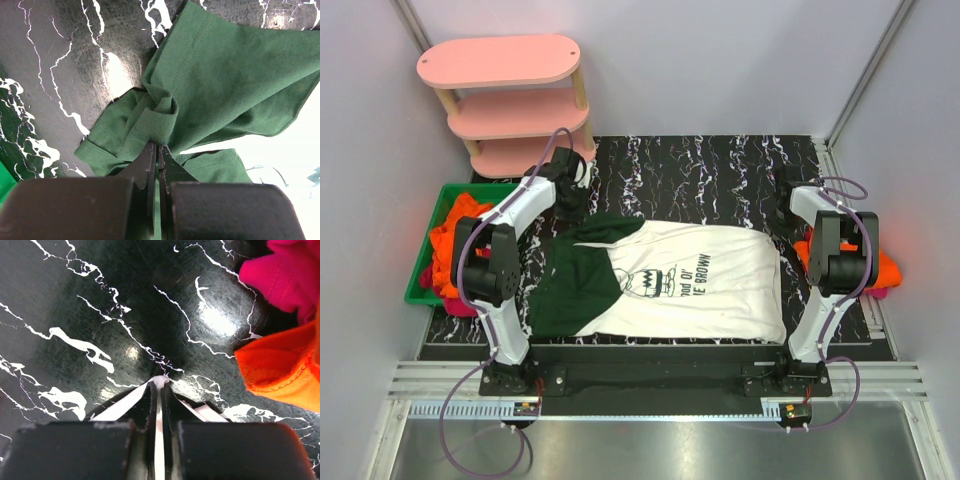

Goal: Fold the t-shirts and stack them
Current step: Grap the side of the flattened tshirt furthest away from the robot with both arms

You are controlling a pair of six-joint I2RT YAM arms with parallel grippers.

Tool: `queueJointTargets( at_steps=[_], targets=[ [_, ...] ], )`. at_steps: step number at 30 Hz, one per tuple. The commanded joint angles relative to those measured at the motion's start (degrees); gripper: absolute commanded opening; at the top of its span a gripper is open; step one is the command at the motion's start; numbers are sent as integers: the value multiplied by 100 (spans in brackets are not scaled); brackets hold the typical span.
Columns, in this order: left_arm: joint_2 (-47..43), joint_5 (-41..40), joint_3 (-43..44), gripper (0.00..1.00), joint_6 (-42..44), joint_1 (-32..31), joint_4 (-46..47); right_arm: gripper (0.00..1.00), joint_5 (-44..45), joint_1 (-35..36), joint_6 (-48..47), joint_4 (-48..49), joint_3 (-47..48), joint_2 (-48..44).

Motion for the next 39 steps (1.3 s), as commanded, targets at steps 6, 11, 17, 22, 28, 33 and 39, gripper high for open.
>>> queueJointTargets(
  at_steps=[6,11,17,22,28,33,39],
  targets=[
    [-289,-19,260,0,-73,-13,99,0,169,-42,-353,119,22,-555],
    [-307,-186,849,0,-46,92,91,0,406,-42,-854,145,575,-950],
    [-79,-221,1622,0,-161,391,73,0,320,-42,-1373,145,1472,-916],
    [80,-300,1974,0,-134,479,64,0,170,-42,-1496,75,1920,-723],
    [264,-309,2291,0,-108,585,56,0,196,-42,-1663,31,2088,-530],
    [370,-467,2484,0,-90,611,29,0,126,-42,-1655,39,2088,-406],
    [151,-371,2485,0,-108,611,-6,0,99,-33,-1654,127,1904,-485]
  ],
)
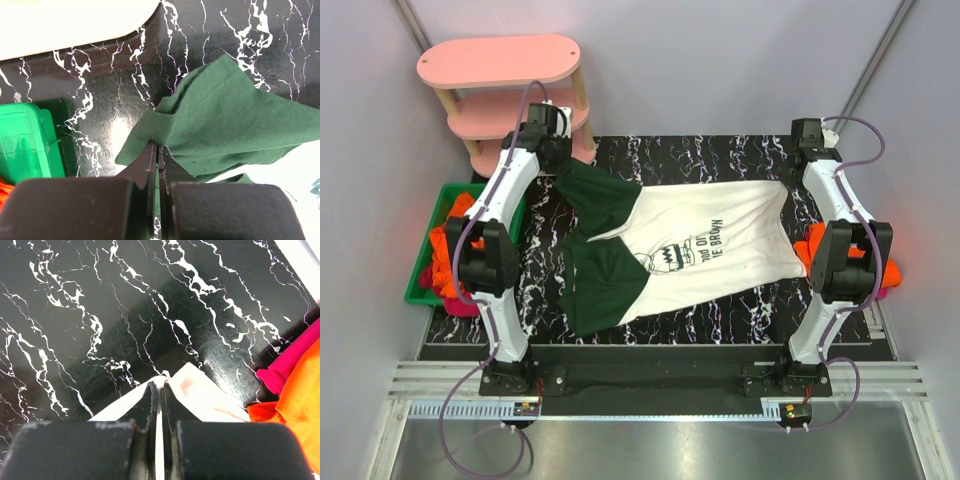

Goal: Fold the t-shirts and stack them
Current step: Grap the side of the flattened tshirt furthest away from the robot with both arms, then fold the other side of the tshirt into a rectangle

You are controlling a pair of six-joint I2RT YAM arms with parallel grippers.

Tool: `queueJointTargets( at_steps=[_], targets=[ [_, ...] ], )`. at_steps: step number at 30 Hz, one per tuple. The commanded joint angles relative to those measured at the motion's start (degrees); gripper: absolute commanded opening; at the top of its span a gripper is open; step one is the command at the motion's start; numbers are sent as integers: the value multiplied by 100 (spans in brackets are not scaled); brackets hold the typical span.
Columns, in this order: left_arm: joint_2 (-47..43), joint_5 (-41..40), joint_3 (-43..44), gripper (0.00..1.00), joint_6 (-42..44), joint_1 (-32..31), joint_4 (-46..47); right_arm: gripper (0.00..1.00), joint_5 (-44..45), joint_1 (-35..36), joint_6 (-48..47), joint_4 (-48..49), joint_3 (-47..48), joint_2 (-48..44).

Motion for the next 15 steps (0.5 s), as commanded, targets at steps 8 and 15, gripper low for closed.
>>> queueJointTargets(
  at_steps=[8,15],
  targets=[
    [-956,-196,-193,0,17,82,110,0,268,-38,-94,156,-347,-412],
    [-1730,6,-1010,0,34,82,92,0,400,-38,12,68,-628,-597]
  ],
)
